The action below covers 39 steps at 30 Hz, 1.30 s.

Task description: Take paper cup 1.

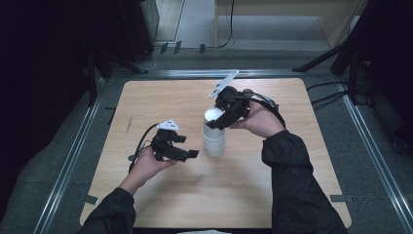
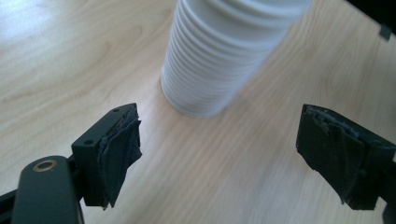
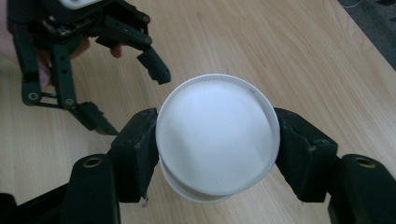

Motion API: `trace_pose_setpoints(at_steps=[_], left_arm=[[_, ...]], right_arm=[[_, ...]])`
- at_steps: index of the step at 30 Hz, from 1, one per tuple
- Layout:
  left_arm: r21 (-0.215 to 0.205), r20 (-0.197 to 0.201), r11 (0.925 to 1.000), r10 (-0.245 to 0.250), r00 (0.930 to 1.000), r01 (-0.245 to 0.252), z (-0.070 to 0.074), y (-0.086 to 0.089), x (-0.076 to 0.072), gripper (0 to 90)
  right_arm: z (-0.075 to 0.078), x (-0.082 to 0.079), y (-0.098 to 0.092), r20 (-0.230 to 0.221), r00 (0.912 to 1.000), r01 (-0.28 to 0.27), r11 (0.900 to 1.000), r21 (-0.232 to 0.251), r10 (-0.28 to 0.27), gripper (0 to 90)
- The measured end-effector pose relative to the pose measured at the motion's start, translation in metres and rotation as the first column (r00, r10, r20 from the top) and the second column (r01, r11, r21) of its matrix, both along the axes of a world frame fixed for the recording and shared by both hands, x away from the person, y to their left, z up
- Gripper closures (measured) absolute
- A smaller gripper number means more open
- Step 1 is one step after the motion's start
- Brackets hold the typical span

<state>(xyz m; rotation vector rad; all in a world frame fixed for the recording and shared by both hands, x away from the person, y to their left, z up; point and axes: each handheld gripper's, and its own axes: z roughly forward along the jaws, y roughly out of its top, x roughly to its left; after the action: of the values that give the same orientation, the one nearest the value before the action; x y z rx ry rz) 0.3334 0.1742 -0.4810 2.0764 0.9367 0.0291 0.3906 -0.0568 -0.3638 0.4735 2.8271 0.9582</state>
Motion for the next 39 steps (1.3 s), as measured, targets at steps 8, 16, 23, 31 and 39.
trace_pose_setpoints(at_steps=[8,16,23,31,39], left_arm=[[-0.029,0.006,0.9995,0.015,0.9999,-0.015,0.004,-0.007,0.018,13.8],[-0.033,0.01,0.9994,0.011,0.9999,-0.01,0.006,-0.011,0.028,13.8],[-0.025,0.005,0.9997,-0.002,1.0,0.002,0.004,-0.017,0.031,13.8],[-0.017,0.007,0.9999,0.0,1.0,0.0,0.002,-0.019,0.032,13.2],[-0.01,0.005,0.9999,0.0,1.0,0.0,0.002,-0.02,0.032,13.3]], right_arm=[[0.001,0.0,0.005,0.003,1.0,0.001,1.0,-0.01,-0.001,34.8],[0.001,0.0,0.004,-0.009,0.9997,0.024,1.0,-0.002,-0.024,35.1],[0.002,-0.001,0.004,-0.031,0.9984,0.048,0.999,-0.001,-0.048,35.4],[0.002,-0.002,0.004,-0.028,0.9984,0.048,0.999,-0.01,-0.049,35.5],[0.005,-0.003,0.003,-0.025,0.9987,0.044,0.999,-0.002,-0.044,35.9]])
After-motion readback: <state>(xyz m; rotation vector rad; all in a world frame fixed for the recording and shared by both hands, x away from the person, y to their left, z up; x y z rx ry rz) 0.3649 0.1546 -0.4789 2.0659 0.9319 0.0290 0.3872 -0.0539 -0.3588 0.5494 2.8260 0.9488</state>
